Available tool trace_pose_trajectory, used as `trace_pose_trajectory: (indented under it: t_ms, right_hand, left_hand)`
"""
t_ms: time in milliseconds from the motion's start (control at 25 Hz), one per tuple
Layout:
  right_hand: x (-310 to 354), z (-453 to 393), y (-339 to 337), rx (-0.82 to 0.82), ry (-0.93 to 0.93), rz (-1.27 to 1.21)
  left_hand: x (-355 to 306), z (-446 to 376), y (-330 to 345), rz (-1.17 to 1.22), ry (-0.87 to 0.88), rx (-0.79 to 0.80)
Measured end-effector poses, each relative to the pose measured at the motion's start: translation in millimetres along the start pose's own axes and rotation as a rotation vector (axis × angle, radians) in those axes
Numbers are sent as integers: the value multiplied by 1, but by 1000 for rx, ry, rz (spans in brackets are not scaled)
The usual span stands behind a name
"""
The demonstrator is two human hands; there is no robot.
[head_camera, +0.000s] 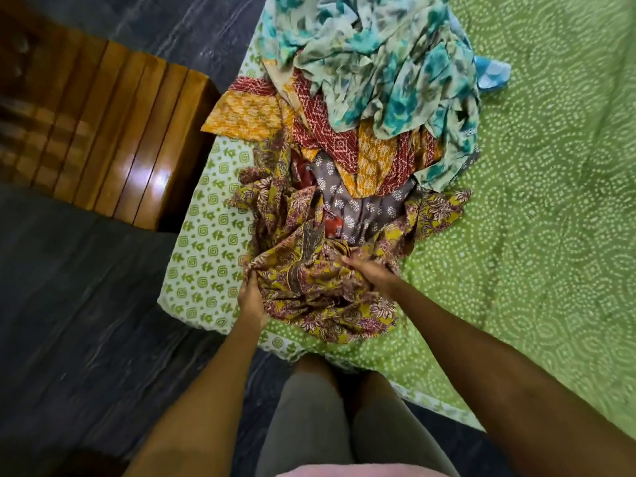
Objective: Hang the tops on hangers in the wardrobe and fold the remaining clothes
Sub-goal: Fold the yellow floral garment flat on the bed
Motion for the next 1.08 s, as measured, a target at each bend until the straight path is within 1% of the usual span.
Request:
trace_pose_trajectory:
  t_ms: [80,120,160,200,280,360,440,520,640,680,720,760,800,840,880,920,960,1000,1080]
  right_hand:
    - [24,3,1,63,6,10]
    - [38,6,3,94,-10,-2]
    - [50,7,2,102,-33,-7]
    - [62,11,-2,69,-73,23]
    - [90,32,-17,-50,-193,97]
    - [117,61,-43,-224,-343,140]
    - [136,97,-70,-385,-432,220]
    - [159,142,-92,-517,-539,268]
    - [194,213,-124,-815,-676,379]
    - [205,235,-134,-885,-721,394]
    - [216,254,-141,-915,-764,392]
    - [224,274,-146,-931,-795,331]
    - [231,291,-152,-915,-835,159]
    - [234,302,-155,-848,-872,-122]
    - [233,307,-154,-733,-875,-406]
    - [230,305,-149,-573,-840,-608]
    - [225,300,-142,-416,-779,-668]
    - [218,292,-136,-297,-714,-616]
    - [193,282,-122,-145,-603,-436]
  left_hand:
    - [-1,15,18,14,-50,148]
    - [-5,26,29,64,-61,229]
    - [-12,35,38,101,-52,290]
    - [-23,42,45,126,-23,329]
    - [-53,65,57,111,66,381]
    - [-86,100,72,23,172,498]
    - [-114,146,85,-101,235,574]
    - [-146,185,95,-231,340,629]
    - [-191,242,110,-327,553,626]
    - [-203,265,117,-352,623,621]
    - [-213,293,123,-361,690,615]
    - [-223,321,131,-355,768,623]
    - [-230,349,138,-364,831,653]
    - [-235,374,147,-388,878,721]
    - [-239,397,152,-411,912,792]
    - [-241,417,157,-430,944,831]
    - [-243,435,160,-448,980,853]
    - [-246,447,164,-451,1013,876]
    - [-239,469,170,-453,1047,902]
Point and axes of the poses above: each hand's wrist, its own z-axis away from the middle knuckle, its own y-axis out of the palm, x = y × z, the point moved 6 cm from there along -z, towards the middle knuckle, and after that the axes turned 6 degrees about -y, right-handed, at the moved point
